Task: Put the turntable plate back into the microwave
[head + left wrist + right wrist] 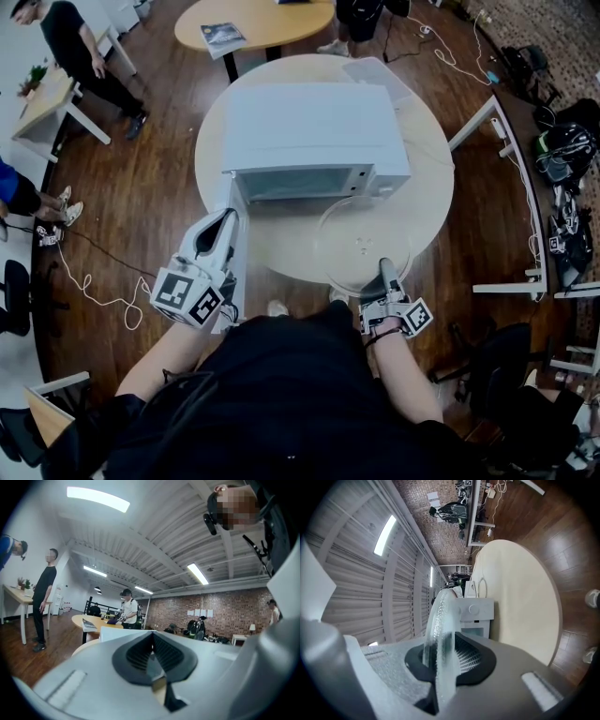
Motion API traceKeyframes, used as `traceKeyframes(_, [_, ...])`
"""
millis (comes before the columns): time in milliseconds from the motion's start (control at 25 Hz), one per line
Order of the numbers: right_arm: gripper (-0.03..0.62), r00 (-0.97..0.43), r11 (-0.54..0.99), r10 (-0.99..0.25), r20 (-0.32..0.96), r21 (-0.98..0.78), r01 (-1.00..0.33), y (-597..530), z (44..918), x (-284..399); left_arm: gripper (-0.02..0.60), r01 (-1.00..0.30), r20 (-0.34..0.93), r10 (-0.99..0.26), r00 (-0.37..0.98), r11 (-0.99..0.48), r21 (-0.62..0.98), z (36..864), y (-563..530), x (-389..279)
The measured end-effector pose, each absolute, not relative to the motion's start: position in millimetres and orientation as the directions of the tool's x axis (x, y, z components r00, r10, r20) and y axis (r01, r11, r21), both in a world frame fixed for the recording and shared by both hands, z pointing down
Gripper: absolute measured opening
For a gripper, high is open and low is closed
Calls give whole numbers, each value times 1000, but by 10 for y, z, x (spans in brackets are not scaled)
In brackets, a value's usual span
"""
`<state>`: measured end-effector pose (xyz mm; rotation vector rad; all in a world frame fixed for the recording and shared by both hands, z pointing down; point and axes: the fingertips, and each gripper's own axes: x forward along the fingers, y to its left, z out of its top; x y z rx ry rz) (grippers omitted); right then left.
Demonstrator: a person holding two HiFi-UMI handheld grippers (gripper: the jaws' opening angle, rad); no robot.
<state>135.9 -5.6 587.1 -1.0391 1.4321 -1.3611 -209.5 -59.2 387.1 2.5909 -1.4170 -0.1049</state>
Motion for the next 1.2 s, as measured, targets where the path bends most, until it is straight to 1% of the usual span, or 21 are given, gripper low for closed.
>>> traceKeyframes(840, [38,-359,34,-933,-35,-999,9,-196,5865,892,6,-818,45,-829,558,-540,200,3936,-494,-2112])
traceKeyframes(1200, [38,-367,35,-929,-46,-999,37,-257,5858,725,6,-796,49,-803,594,-579,176,3967,-431,-1980])
